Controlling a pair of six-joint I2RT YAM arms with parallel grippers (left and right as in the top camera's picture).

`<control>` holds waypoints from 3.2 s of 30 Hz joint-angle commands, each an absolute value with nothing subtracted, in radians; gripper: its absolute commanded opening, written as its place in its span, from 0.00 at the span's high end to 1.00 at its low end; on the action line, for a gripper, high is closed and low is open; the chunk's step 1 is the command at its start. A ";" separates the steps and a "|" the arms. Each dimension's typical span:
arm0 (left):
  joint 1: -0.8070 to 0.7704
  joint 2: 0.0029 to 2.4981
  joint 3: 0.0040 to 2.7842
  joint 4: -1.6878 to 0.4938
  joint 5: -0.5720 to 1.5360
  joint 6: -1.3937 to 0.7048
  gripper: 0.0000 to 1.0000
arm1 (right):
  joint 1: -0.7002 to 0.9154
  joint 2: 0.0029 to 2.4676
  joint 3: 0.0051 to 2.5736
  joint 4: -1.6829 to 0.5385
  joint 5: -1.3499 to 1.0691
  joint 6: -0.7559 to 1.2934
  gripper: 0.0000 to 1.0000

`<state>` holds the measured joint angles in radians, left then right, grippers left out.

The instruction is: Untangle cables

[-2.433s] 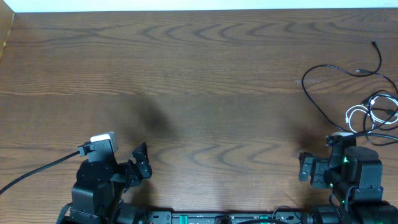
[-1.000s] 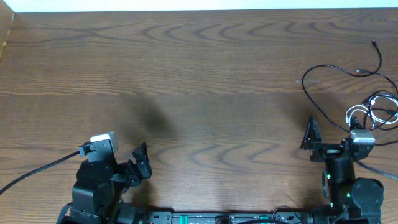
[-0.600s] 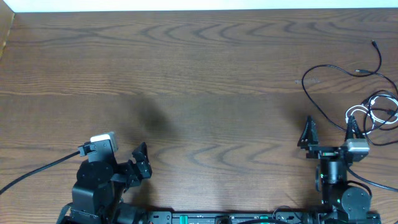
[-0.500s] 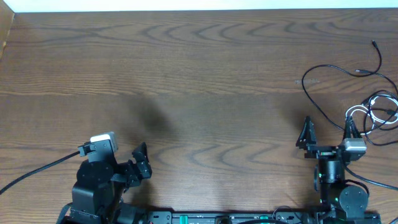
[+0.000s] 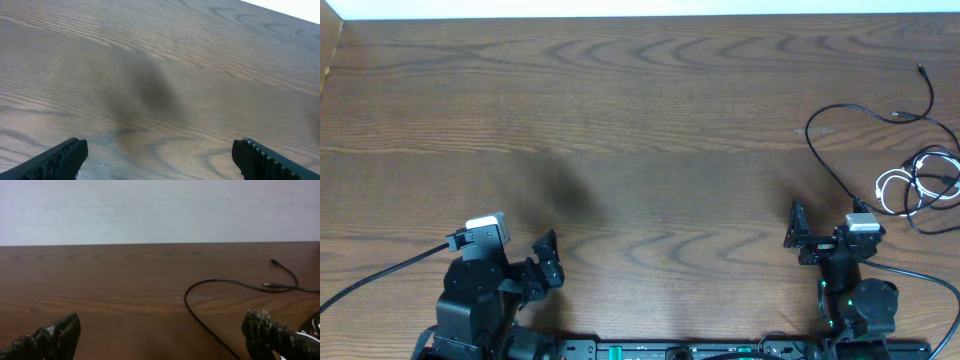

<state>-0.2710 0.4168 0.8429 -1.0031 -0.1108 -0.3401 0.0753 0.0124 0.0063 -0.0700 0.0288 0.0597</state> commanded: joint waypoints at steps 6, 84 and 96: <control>-0.274 0.413 0.839 -1.009 -0.120 -0.342 0.02 | 0.082 0.005 0.005 -0.075 0.012 0.043 0.01; 0.031 0.002 0.004 -0.063 0.113 0.062 0.02 | 0.082 0.005 0.005 -0.075 0.012 0.043 0.01; 0.031 0.002 0.004 -0.063 0.112 0.062 0.02 | 0.082 0.005 0.005 -0.075 0.012 0.043 0.01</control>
